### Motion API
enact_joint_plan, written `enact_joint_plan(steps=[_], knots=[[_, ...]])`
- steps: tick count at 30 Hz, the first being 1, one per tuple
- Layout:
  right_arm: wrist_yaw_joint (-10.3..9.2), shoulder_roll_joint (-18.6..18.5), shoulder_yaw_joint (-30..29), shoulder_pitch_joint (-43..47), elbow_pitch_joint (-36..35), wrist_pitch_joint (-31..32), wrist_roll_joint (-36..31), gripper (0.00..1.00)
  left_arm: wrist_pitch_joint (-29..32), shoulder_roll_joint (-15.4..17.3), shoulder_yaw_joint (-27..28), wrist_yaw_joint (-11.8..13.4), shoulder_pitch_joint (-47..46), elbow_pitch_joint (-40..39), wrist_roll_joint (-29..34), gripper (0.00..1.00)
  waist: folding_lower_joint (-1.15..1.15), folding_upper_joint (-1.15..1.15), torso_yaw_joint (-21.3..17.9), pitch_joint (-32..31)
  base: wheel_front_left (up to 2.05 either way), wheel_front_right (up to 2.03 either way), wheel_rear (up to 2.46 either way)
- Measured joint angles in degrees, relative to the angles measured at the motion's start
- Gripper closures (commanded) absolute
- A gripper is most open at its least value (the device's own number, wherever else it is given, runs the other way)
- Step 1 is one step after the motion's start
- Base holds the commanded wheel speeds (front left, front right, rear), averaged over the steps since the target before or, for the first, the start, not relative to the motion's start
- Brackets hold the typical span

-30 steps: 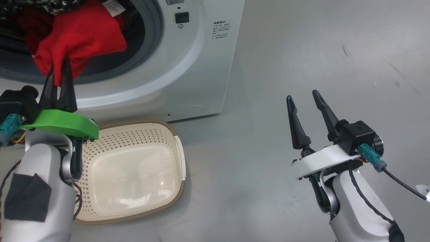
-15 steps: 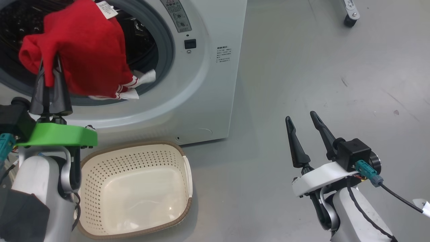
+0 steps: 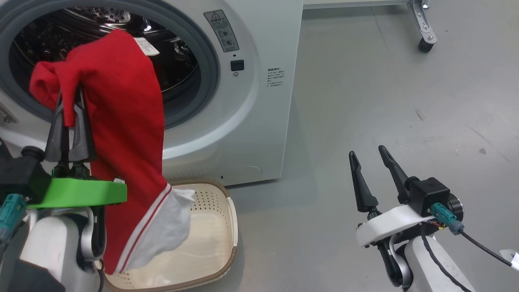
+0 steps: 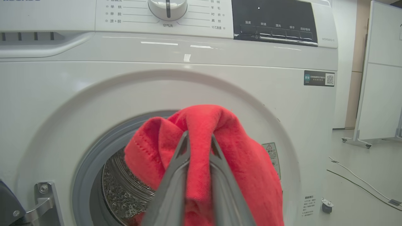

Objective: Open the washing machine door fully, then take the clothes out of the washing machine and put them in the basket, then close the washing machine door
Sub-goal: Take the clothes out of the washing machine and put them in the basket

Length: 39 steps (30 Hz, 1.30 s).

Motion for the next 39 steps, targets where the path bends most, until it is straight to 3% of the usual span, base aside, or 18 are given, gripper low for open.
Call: enact_joint_plan(steps=[10, 20, 29, 39], knots=[[0.48, 0.0, -0.5, 0.0, -1.3, 0.0, -0.3, 0.00, 4.2, -1.3, 0.1, 1.2, 7.1, -1.2, -1.1, 1.00, 0.00, 0.00, 0.2, 1.2, 0.00, 0.00, 0.00], [0.49, 0.0, -0.2, -0.7, -3.7, 0.0, -0.4, 0.00, 7.7, -3.6, -0.3, 1.7, 13.6, 5.0, -4.2, 1.00, 0.00, 0.00, -0.4, 5.9, 0.00, 0.00, 0.00], [0.49, 0.0, 0.5, -3.8, -6.2, 0.0, -0.4, 0.00, 8.8, -3.8, 0.0, 1.4, 12.8, 11.1, -5.8, 1.00, 0.00, 0.00, -1.2, 11.9, 0.00, 0.00, 0.00], [0.48, -0.1, 1.7, -8.2, -9.0, 0.0, -0.4, 0.00, 8.8, -2.1, 2.3, -0.3, 4.1, 16.7, -7.4, 1.00, 0.00, 0.00, -2.6, 19.6, 0.00, 0.00, 0.00]])
